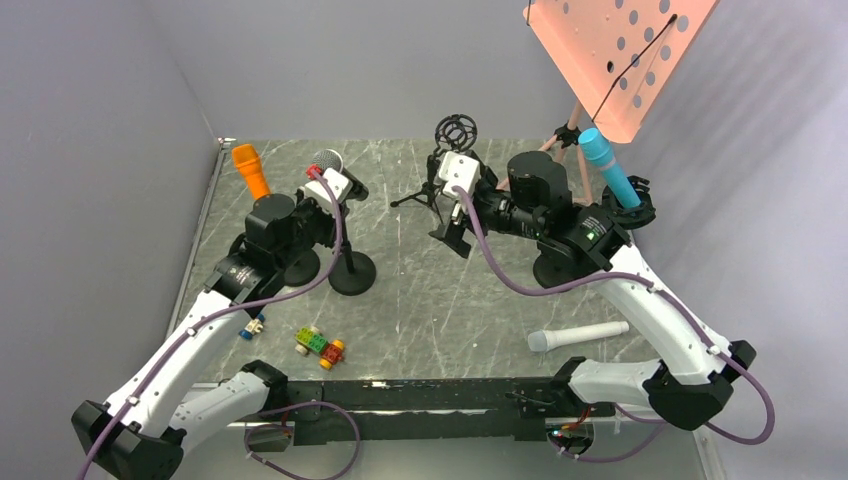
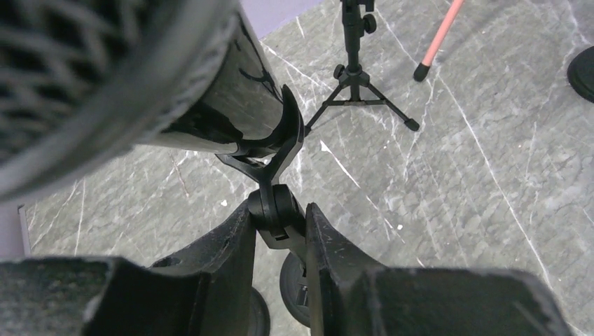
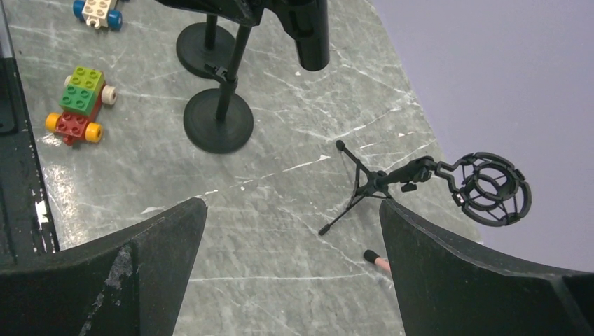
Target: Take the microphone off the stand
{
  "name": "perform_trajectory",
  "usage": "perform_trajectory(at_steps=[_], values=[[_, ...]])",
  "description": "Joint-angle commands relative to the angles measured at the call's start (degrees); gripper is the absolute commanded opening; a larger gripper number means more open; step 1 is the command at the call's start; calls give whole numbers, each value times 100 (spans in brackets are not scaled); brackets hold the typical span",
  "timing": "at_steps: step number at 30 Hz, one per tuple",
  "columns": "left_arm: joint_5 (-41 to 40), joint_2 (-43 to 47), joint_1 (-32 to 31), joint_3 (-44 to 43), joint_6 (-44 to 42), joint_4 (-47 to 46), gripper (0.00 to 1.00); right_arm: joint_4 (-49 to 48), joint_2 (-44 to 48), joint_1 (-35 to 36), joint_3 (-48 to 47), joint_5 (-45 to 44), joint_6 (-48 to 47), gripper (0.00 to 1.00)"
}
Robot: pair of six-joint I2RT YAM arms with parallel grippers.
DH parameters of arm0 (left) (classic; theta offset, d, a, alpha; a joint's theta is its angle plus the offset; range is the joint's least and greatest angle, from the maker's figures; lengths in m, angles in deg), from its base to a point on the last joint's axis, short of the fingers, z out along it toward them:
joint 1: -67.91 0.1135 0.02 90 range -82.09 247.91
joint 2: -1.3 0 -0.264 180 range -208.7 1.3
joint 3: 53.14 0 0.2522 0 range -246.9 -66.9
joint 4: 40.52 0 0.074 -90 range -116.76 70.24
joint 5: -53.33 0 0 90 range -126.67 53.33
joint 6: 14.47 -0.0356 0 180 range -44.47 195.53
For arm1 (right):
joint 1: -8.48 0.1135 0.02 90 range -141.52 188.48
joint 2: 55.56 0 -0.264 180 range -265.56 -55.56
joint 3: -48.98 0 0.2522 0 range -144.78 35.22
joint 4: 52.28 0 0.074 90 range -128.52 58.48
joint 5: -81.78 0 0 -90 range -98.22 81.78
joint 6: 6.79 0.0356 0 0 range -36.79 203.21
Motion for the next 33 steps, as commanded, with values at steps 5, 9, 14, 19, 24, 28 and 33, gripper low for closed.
perform_trajectory(at_steps=[5, 9, 14, 19, 24, 28, 33], values=[[1986, 112, 374, -30, -320, -334, 0, 109, -282, -207, -213, 643, 3, 98], [3447, 320, 537, 228, -325, -807, 0, -45, -577, -237, -480, 1141, 259, 100], [4929, 143, 541, 106, -227, -906, 0, -121, -1140, -229, -977, 1841, 353, 100], [5436, -35, 537, 6, -122, -957, 0, -87, -1629, -202, -1322, 2585, 278, 100], [5493, -56, 533, 41, -146, -1026, 0, -69, -1902, -158, -1406, 2814, 134, 97], [5500, -70, 533, 71, -135, -1061, 0, -134, -2139, -108, -1571, 3027, 235, 84], [5450, -89, 533, 68, -164, -1033, 0, -490, -2123, -113, -1799, 2898, 641, 1]])
